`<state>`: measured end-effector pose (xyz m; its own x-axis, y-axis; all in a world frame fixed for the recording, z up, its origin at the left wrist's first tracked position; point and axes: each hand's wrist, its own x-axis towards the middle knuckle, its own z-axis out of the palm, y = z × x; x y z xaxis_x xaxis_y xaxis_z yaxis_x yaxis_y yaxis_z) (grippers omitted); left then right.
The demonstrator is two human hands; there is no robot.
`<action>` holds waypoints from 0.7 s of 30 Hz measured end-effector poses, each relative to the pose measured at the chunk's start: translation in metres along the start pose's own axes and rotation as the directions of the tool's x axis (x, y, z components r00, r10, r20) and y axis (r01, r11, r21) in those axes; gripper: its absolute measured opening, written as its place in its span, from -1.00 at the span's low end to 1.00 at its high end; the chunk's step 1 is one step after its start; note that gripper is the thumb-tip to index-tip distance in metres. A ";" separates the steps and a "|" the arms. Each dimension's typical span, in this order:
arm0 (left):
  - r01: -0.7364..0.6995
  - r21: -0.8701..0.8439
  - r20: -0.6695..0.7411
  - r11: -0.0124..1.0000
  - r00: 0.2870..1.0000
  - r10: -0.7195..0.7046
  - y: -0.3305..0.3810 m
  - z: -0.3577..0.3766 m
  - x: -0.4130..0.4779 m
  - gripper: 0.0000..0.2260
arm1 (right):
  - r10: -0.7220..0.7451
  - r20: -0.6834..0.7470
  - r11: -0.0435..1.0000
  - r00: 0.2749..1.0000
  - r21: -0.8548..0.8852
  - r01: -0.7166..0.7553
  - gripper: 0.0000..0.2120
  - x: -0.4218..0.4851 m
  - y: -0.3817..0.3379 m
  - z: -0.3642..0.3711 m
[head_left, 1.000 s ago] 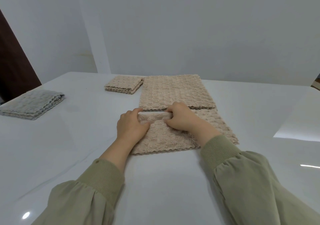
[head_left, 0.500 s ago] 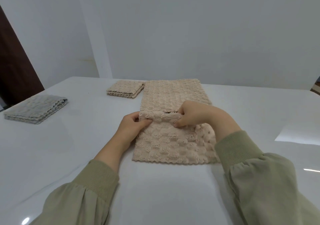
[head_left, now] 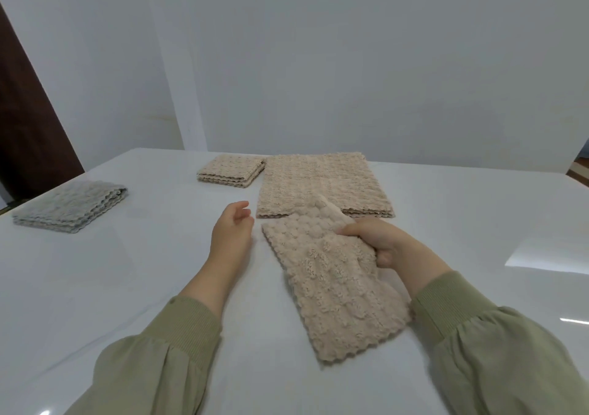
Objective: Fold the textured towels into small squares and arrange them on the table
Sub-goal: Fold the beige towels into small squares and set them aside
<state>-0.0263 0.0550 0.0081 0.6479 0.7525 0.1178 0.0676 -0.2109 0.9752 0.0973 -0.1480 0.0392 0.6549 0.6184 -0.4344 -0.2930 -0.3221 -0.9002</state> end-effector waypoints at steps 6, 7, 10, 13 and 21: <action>-0.279 0.476 0.254 0.834 0.952 0.173 0.000 0.007 -0.014 -0.60 | -0.179 0.100 0.984 0.979 0.015 0.178 -0.77 -0.005 0.007 -0.001; -0.298 0.500 0.273 0.813 0.945 0.179 0.001 0.007 -0.017 -0.56 | -0.226 0.118 0.974 0.967 0.061 0.220 -0.73 -0.006 0.008 -0.001; -0.211 0.444 0.283 0.871 0.955 0.087 0.005 0.006 -0.020 -0.38 | -0.315 0.170 0.935 0.934 0.223 0.275 -0.67 -0.007 0.009 -0.003; -0.070 0.258 0.319 0.964 0.948 -0.017 0.011 0.003 -0.021 -0.32 | -0.361 0.206 0.903 0.910 0.322 0.285 -0.56 -0.002 0.011 -0.004; 0.481 -0.415 0.514 0.772 0.824 -0.237 0.019 0.007 -0.023 -0.32 | -0.420 0.189 0.859 0.888 0.397 0.321 -0.55 -0.002 0.013 -0.005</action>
<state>-0.0343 0.0292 0.0229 0.9082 0.3496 -0.2302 0.0488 0.4578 0.8877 0.0956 -0.1574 0.0290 0.5727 0.8197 -0.0137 -0.3182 0.2069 -0.9252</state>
